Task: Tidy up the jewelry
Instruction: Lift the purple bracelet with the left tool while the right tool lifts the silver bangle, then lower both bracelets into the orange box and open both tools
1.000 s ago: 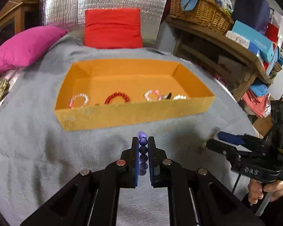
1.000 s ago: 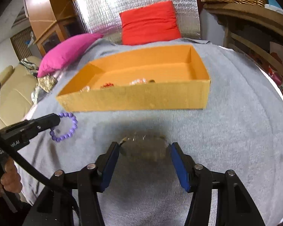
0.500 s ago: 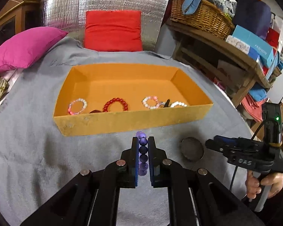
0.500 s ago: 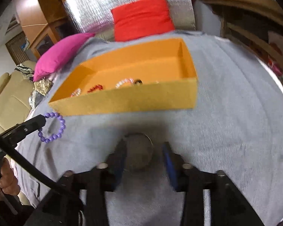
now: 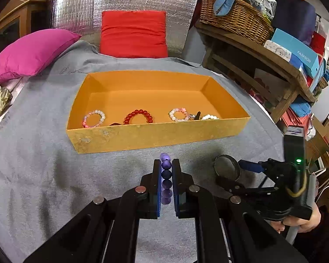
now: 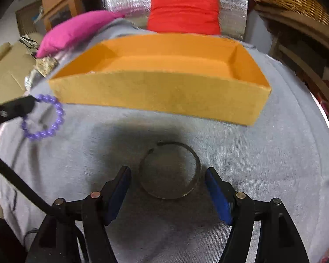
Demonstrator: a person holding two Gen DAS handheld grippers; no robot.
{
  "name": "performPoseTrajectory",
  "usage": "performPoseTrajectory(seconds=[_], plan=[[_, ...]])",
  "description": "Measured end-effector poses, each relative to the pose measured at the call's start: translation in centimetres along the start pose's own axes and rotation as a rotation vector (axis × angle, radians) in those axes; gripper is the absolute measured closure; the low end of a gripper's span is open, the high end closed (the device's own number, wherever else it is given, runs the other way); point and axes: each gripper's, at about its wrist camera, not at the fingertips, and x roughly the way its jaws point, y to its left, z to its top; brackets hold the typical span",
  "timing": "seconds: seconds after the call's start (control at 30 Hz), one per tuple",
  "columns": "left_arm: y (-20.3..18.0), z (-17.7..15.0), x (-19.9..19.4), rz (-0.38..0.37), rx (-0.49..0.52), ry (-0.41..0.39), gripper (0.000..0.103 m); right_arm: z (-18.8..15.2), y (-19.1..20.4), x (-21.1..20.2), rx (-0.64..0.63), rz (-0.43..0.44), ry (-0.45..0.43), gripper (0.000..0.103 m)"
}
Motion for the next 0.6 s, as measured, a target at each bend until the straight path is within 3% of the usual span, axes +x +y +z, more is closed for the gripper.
performPoseTrajectory(seconds=[0.23,0.47,0.6], plan=[[0.4,0.0,-0.7,-0.001,-0.005,-0.014,0.094,0.0,-0.1,-0.4,0.015,-0.012,-0.022,0.04],[0.1,1.3,-1.3,-0.004,-0.001,-0.043,0.093,1.2,-0.2,-5.3,0.037,0.13,-0.163,0.04],[-0.9,3.2,-1.9,-0.009,0.008,-0.084,0.093,3.0,-0.7,-7.5,0.068,0.17,-0.238,0.04]])
